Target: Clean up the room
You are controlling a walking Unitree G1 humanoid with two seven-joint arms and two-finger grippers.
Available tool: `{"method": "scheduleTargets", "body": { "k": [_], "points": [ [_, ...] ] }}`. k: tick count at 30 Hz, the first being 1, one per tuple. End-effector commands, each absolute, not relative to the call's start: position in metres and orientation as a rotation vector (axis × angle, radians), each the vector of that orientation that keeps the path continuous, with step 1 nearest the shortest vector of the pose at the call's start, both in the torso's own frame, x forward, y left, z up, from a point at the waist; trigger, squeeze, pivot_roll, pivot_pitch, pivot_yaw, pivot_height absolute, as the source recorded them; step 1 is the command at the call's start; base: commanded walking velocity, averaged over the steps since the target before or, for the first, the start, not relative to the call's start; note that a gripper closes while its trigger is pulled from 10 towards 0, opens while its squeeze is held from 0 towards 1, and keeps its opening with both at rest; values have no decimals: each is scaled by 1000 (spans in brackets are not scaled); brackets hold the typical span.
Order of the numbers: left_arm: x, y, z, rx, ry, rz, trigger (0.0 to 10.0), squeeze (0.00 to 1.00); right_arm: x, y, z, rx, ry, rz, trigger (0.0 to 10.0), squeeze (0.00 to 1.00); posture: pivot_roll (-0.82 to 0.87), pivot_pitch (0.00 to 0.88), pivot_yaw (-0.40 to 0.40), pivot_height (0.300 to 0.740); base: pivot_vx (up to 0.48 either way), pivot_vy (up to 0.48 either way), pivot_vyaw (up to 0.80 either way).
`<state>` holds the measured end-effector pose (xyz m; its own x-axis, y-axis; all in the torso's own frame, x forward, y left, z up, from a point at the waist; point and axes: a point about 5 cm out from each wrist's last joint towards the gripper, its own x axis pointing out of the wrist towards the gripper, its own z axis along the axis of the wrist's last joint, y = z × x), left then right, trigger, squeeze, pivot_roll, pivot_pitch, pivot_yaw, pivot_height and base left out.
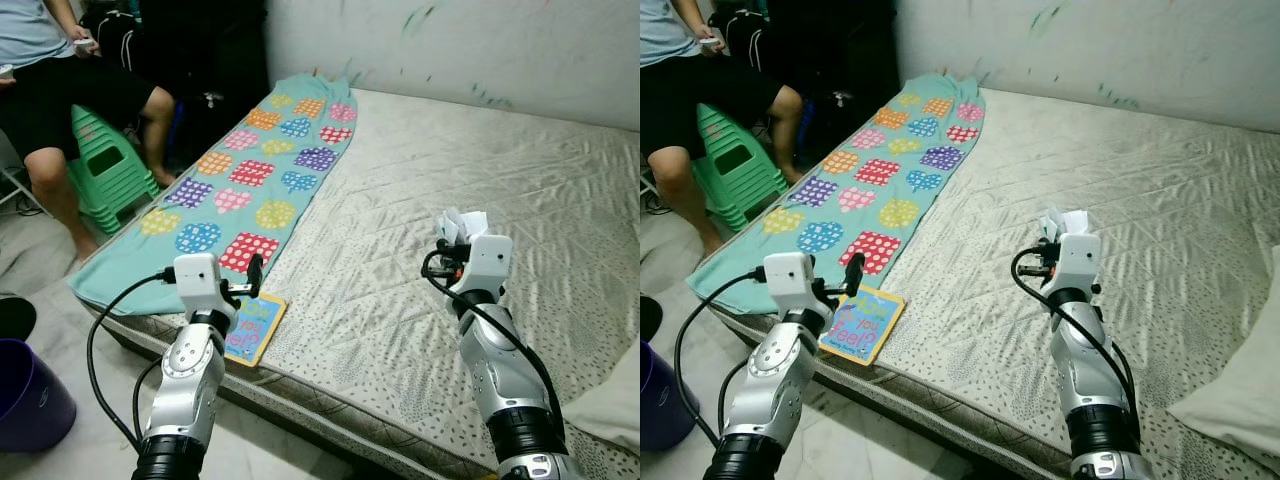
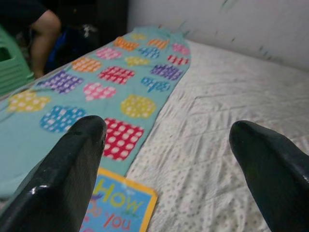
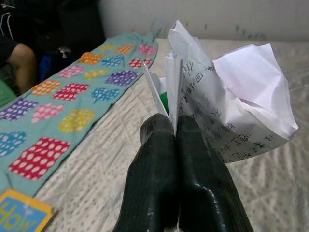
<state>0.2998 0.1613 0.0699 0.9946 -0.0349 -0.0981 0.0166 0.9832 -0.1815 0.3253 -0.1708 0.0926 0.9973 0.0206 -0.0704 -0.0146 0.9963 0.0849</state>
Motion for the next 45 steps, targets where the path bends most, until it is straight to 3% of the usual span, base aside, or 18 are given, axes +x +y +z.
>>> {"method": "scheduleTargets", "body": {
  "k": [1, 9, 12, 15, 21, 45],
  "points": [
    [301, 166, 68, -180, 103, -9, 10000, 0, 323, -171, 85, 90, 94, 6, 10000, 0, -77, 0, 41, 740, 0, 0, -800],
    [309, 160, 62, -178, 119, -5, 10000, 0, 334, -166, 78, 28, 140, 40, 10000, 0, -131, 0, 19, 740, 0, 0, -800],
    [308, 158, 58, -177, 124, -11, 10000, 0, 332, -168, 74, 3, 156, 49, 10000, 0, -133, 0, -15, 740, 0, 0, -800],
    [305, 155, 52, -174, 132, -17, 10000, 0, 326, -172, 66, 20, 177, 35, 10000, 0, -124, 0, 0, 740, 0, 0, -646],
    [307, 156, 58, -173, 111, -22, 10000, 0, 322, -152, 64, 13, 125, 138, 10000, 0, -86, 0, 56, 740, 0, 0, 0],
    [301, 154, 67, -204, 91, -41, 10000, 0, 318, -162, 70, 34, 126, 133, 10000, 0, -81, 5, 25, 740, 0, 11, -97]
  ]
}}
